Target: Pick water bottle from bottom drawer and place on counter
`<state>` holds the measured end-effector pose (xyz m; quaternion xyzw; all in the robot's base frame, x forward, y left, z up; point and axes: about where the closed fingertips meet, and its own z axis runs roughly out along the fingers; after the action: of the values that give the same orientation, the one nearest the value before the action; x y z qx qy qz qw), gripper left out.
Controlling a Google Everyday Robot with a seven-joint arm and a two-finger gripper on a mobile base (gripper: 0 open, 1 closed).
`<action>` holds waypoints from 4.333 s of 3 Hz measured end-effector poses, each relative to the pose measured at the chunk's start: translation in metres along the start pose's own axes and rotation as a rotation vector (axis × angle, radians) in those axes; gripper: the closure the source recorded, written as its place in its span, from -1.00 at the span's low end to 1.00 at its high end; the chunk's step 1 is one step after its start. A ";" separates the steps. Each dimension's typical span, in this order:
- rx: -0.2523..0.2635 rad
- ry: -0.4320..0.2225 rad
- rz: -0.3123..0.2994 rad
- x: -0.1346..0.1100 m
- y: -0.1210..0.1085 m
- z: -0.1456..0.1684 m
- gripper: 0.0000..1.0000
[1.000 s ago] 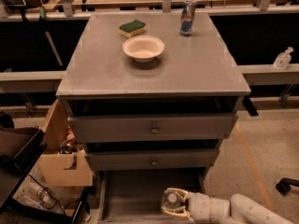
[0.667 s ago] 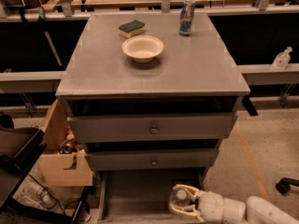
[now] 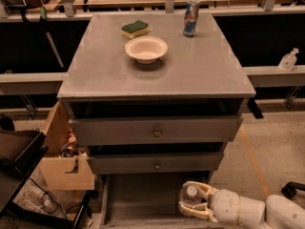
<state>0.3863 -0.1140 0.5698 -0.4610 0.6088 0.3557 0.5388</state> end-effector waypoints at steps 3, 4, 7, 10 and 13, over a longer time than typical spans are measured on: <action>0.109 0.050 0.013 -0.103 -0.048 -0.030 1.00; 0.138 0.072 0.014 -0.168 -0.084 -0.043 1.00; 0.226 0.040 0.006 -0.288 -0.172 -0.077 1.00; 0.239 -0.081 0.024 -0.411 -0.220 -0.111 1.00; 0.066 -0.066 0.291 -0.376 -0.339 -0.070 1.00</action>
Offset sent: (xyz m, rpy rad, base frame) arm 0.0368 -0.0425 0.1304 -0.0555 -0.0012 -0.1891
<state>0.6818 -0.2212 0.9727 -0.3381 0.6625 0.4247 0.5161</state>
